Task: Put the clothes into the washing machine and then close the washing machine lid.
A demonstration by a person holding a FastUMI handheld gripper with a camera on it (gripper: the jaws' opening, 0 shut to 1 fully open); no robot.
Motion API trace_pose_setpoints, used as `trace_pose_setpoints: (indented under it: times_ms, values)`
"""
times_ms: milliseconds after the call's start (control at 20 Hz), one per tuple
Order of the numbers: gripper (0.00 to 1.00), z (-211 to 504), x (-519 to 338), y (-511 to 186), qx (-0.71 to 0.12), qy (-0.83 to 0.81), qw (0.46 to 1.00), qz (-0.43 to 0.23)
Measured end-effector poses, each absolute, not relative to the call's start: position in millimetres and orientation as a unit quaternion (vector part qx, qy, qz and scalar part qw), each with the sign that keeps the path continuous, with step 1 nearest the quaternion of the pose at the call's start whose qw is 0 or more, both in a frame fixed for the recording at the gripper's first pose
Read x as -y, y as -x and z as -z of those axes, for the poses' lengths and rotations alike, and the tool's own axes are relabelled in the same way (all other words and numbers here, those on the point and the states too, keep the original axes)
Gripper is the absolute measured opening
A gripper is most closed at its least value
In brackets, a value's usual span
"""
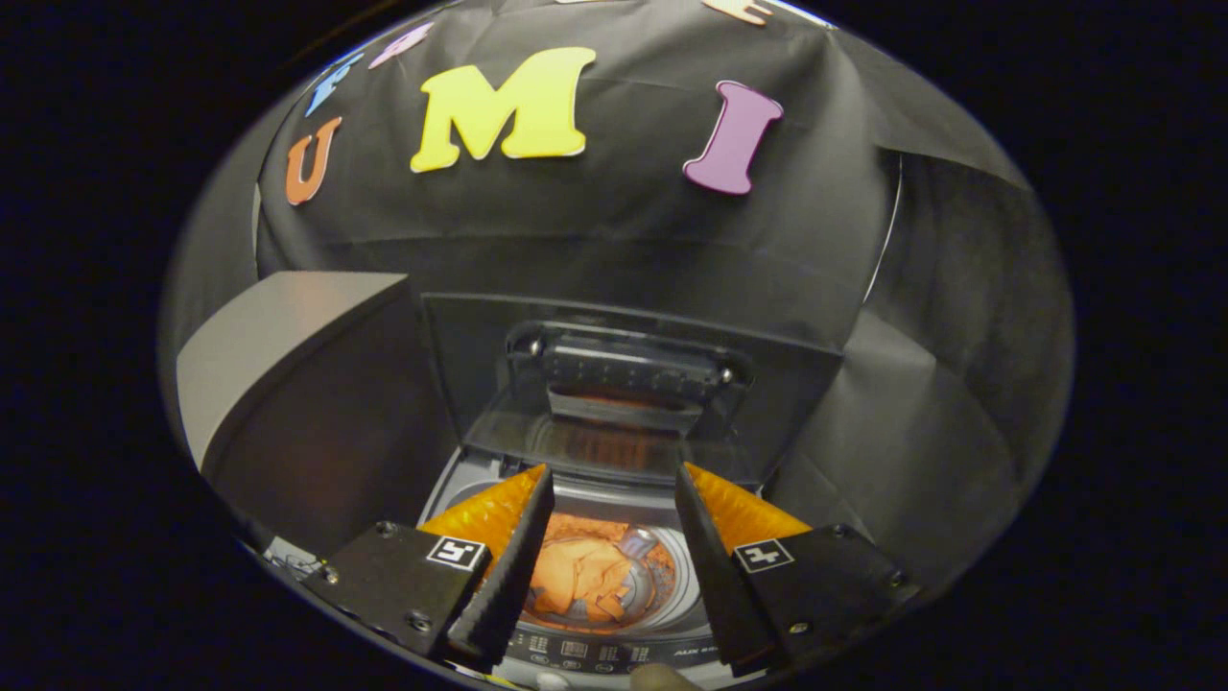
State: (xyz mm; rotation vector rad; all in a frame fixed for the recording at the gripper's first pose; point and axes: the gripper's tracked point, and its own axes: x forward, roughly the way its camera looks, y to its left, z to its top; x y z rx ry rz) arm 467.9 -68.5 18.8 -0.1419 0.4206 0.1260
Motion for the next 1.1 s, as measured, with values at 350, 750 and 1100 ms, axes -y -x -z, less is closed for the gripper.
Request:
trace_pose_setpoints:
  times_ms: [350, 750, 1100]
  values:
    - [0.80, -65.3, 70.8, -499.6, -0.168, 0.057, 0.982, -0.057]
    - [0.80, -103.3, 66.6, -554.3, -0.155, 0.035, 0.986, -0.054]
    - [0.80, -93.3, 53.2, -595.9, -0.182, 0.015, 0.982, -0.049]
